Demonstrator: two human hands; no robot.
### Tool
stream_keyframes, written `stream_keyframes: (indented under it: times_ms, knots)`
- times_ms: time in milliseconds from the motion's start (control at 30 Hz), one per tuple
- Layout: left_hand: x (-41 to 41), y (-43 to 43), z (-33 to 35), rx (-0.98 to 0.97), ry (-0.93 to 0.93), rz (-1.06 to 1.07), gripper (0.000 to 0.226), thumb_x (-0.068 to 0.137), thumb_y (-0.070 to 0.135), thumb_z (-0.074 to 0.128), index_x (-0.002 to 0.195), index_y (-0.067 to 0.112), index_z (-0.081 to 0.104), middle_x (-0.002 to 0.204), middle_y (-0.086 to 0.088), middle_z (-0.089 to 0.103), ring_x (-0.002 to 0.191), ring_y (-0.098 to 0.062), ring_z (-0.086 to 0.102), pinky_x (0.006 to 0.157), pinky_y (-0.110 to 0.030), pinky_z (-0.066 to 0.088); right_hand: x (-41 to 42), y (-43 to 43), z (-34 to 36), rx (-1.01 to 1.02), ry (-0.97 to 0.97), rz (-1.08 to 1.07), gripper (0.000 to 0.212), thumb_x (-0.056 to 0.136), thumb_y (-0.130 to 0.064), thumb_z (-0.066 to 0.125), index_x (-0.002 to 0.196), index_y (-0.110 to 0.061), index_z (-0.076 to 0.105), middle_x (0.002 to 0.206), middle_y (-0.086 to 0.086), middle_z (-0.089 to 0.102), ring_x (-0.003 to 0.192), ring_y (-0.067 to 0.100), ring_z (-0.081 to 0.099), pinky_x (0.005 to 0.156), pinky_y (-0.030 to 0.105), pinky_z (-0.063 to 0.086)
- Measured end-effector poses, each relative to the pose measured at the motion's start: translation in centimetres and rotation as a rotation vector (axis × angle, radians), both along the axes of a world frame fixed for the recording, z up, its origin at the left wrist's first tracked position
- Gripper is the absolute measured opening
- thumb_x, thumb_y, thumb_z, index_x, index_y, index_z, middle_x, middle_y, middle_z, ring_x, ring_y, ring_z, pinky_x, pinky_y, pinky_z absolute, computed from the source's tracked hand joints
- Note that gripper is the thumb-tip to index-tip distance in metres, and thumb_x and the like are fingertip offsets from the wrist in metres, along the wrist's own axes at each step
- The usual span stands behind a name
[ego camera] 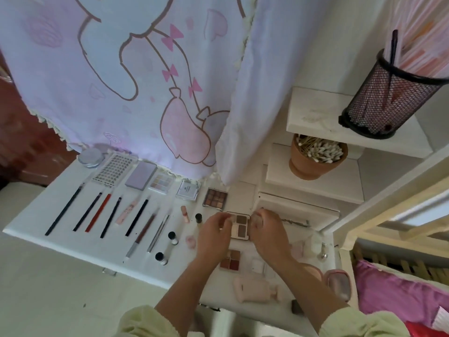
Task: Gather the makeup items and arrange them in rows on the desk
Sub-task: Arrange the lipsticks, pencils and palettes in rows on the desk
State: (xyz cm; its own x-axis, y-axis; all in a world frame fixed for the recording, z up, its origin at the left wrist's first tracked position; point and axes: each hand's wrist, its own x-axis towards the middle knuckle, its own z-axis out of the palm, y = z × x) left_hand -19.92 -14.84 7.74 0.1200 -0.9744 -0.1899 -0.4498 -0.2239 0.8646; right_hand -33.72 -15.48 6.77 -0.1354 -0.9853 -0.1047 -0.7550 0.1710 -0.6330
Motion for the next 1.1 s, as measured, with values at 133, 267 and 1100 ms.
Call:
stream_keyframes:
  times_ms: [133, 267, 1100]
  knots:
    - [2.1, 3.4, 0.2, -0.123, 0.028, 0.147, 0.018, 0.094, 0.018, 0.055, 0.097, 0.029, 0.068, 0.085, 0.023, 0.066, 0.085, 0.011, 0.06, 0.07, -0.003, 0.042, 2.1, 1.4, -0.5, -0.005, 0.02, 0.177, 0.035, 0.089, -0.017, 0.055, 0.124, -0.016, 0.057, 0.12, -0.003, 0.056, 0.116, 0.015, 0.049, 0.096, 0.029, 0.041]
    - [4.6, 7.5, -1.2, -0.085, 0.06, 0.309, 0.018, 0.092, 0.013, 0.057, 0.097, 0.025, 0.07, 0.087, 0.02, 0.067, 0.083, 0.01, 0.06, 0.07, -0.003, 0.043, 4.5, 3.6, -1.7, 0.05, -0.038, 0.287, 0.038, 0.089, -0.014, 0.055, 0.127, -0.016, 0.056, 0.125, -0.002, 0.055, 0.118, 0.013, 0.049, 0.096, 0.023, 0.038]
    - [18.9, 7.7, -9.0, 0.122, 0.044, -0.001, 0.035, 0.091, 0.012, 0.063, 0.126, 0.01, 0.06, 0.103, 0.0, 0.062, 0.091, -0.011, 0.061, 0.085, -0.022, 0.048, 20.8, 6.8, -3.1, 0.205, 0.139, 0.267, 0.039, 0.099, -0.033, 0.048, 0.137, -0.027, 0.046, 0.124, -0.001, 0.056, 0.111, 0.017, 0.056, 0.089, 0.031, 0.045]
